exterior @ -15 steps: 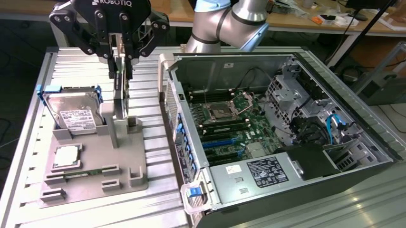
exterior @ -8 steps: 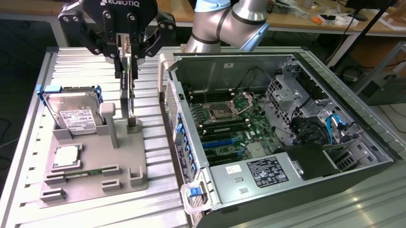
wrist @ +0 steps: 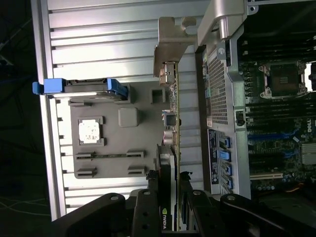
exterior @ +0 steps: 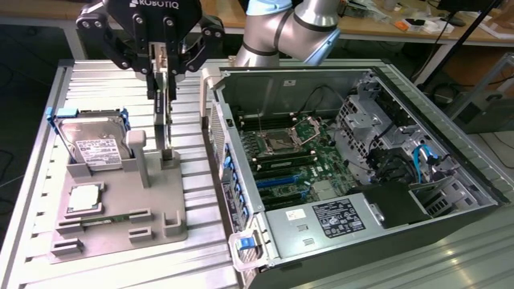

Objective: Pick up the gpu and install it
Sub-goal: 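Pick up the gpu and move the gpu toward the slot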

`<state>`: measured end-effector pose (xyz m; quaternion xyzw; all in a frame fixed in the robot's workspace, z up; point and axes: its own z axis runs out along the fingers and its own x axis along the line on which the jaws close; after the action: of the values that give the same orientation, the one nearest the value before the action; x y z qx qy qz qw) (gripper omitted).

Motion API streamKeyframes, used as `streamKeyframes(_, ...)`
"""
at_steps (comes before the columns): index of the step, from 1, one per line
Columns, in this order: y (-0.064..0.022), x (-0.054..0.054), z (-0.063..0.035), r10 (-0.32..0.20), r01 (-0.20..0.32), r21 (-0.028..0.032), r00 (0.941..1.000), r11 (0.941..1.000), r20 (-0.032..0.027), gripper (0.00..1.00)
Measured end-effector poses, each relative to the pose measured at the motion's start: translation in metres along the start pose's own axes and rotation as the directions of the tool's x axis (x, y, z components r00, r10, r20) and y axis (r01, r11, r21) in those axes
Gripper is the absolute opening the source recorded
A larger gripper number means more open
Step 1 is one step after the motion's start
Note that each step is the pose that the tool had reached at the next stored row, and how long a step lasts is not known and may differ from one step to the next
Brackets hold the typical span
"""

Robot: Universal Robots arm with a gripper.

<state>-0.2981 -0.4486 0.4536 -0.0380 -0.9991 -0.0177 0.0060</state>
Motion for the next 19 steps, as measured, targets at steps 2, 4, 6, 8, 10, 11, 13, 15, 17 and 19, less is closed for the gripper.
streamKeyframes(2, 0.0001, -0.002, 0.0000, 0.000, 0.000, 0.0001, 1.0000, 1.0000, 0.0000, 0.27)
streamKeyframes(4, 0.0004, -0.005, -0.0001, 0.000, 0.000, 0.0000, 1.0000, 1.0000, 0.0000, 0.27)
streamKeyframes(6, 0.0007, -0.010, -0.0001, 0.000, 0.000, 0.0000, 1.0000, 1.0000, 0.0000, 0.27)
streamKeyframes(8, 0.0011, -0.015, -0.0001, 0.000, 0.000, 0.0000, 1.0000, 1.0000, 0.0000, 0.27)
streamKeyframes(10, 0.0014, -0.018, -0.0002, 0.000, 0.000, 0.0000, 1.0000, 1.0000, 0.0000, 0.27)
streamKeyframes(11, 0.0015, -0.020, -0.0002, 0.000, 0.000, 0.0000, 1.0000, 1.0000, 0.0000, 0.27)
streamKeyframes(13, 0.0019, -0.025, -0.0003, 0.000, 0.000, 0.0001, 1.0000, 1.0000, -0.0001, 0.27)
streamKeyframes(15, 0.0023, -0.030, -0.0003, 0.000, 0.000, 0.0001, 1.0000, 1.0000, -0.0001, 0.27)
streamKeyframes(17, 0.0031, -0.041, -0.0004, 0.000, 0.000, 0.0000, 1.0000, 1.0000, 0.0000, 0.27)
streamKeyframes(19, 0.0036, -0.047, -0.0005, 0.000, 0.000, 0.0000, 1.0000, 1.0000, 0.0000, 0.27)
